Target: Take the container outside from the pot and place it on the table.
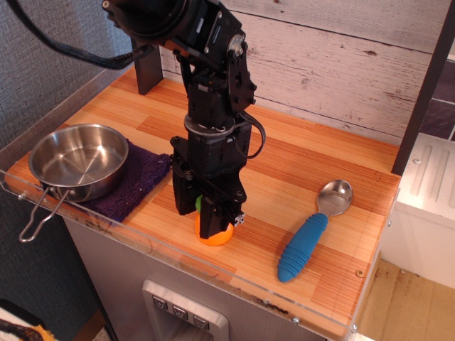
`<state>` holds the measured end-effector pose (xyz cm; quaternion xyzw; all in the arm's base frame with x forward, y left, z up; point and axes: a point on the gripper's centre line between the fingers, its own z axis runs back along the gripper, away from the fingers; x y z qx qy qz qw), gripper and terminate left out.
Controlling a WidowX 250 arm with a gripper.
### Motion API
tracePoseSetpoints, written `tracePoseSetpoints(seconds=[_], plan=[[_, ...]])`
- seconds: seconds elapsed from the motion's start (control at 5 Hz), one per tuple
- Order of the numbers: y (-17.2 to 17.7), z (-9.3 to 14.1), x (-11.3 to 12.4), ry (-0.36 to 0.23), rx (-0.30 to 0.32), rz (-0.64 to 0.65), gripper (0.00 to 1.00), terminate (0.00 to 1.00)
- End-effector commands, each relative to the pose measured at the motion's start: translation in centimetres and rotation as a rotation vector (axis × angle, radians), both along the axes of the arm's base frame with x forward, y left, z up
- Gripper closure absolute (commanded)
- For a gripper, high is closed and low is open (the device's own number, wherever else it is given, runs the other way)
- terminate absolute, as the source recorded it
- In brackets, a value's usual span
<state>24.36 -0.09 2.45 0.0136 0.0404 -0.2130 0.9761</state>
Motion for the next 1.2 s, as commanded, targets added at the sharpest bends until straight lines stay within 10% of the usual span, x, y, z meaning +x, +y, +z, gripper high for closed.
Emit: tracePoseSetpoints(seconds=[0.0,0.6,1.0], plan=[[0.5,1.3,-0.8,-0.022,-0.005,-0.004,0.0,0.0],[5.1,10.7,1.5,-0.225,0.023,0.228,0.0,0.0],[6.8,9.0,2.6,-0.166,-0.022,0.333,0.0,0.0]])
